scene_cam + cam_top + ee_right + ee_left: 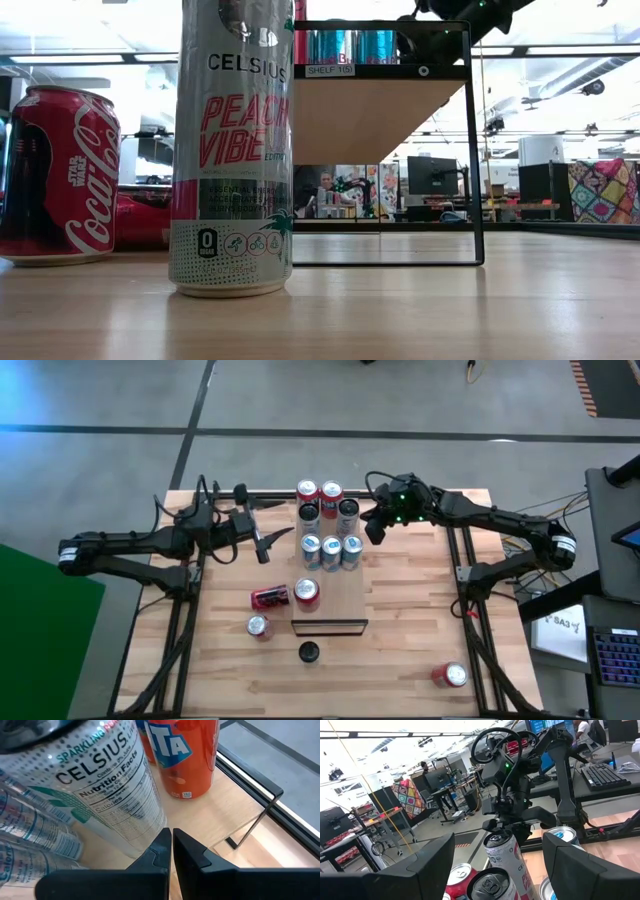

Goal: Place canned beverage on shelf
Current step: Put the left white pink soda can on the shelf aligned with the other white pink soda can

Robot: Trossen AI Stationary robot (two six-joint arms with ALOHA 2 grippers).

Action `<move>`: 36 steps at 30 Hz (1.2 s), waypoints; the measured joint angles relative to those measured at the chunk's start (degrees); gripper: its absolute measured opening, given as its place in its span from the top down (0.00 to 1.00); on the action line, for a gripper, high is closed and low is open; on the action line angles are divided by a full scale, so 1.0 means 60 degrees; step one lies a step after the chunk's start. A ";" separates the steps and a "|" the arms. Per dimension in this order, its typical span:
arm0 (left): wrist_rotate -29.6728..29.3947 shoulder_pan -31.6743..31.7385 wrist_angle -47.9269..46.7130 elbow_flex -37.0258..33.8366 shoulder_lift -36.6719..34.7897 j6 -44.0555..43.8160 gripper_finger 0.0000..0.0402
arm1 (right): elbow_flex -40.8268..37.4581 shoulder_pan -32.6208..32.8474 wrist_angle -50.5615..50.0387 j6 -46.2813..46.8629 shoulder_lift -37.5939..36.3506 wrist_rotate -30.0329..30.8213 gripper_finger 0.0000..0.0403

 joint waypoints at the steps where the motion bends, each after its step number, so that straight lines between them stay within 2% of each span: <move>1: 0.0000 0.0000 0.0000 0.0000 0.0000 0.0000 0.33 | 0.0000 0.0000 0.0008 -0.0014 0.0000 -0.0038 0.98; 7: 0.0000 0.0004 -0.0020 0.0000 0.0000 0.0000 0.33 | 0.0000 0.0007 0.0349 0.0022 0.0011 -0.0456 0.98; 26: 0.0000 0.0007 -0.0024 0.0000 0.0000 0.0000 0.33 | 0.0000 0.0126 0.0703 -0.0060 0.0018 -0.0468 0.98; 36: 0.0000 0.0007 -0.0011 0.0000 0.0000 0.0000 0.33 | 0.0000 0.0295 0.0982 -0.0254 0.0409 -0.0417 0.98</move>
